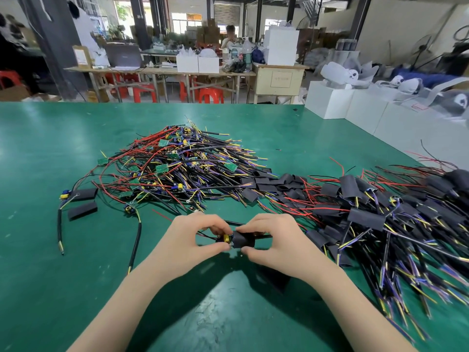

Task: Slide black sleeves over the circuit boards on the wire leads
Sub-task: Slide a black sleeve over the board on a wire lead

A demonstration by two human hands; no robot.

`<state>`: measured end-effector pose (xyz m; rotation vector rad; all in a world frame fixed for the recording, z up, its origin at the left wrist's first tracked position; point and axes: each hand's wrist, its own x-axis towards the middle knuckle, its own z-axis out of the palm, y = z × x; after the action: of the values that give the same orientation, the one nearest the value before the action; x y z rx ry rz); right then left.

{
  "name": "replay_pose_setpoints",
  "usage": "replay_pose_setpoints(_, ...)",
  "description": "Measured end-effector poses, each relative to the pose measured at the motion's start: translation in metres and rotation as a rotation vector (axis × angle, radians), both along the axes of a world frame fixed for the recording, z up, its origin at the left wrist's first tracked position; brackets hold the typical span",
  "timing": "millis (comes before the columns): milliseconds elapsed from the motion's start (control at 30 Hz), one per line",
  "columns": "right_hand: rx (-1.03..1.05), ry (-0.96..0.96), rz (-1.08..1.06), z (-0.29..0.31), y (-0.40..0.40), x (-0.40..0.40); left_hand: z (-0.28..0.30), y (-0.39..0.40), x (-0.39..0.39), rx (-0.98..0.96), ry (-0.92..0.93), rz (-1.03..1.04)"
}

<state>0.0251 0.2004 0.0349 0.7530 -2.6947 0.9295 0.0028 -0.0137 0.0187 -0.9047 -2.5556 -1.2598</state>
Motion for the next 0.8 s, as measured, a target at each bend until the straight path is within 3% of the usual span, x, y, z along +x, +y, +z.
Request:
replay_pose_setpoints(267, 0.028, 0.078, -0.025, 0.0015, 0.0002, 0.0002, 0.0016, -0.0008, -0.0026, 0.123, -0.116, -0.024)
replay_pose_setpoints(800, -0.071, -0.040, -0.010, 0.0012, -0.0009, 0.0016, 0.0070, -0.0008, -0.0005, 0.032, 0.023, -0.067)
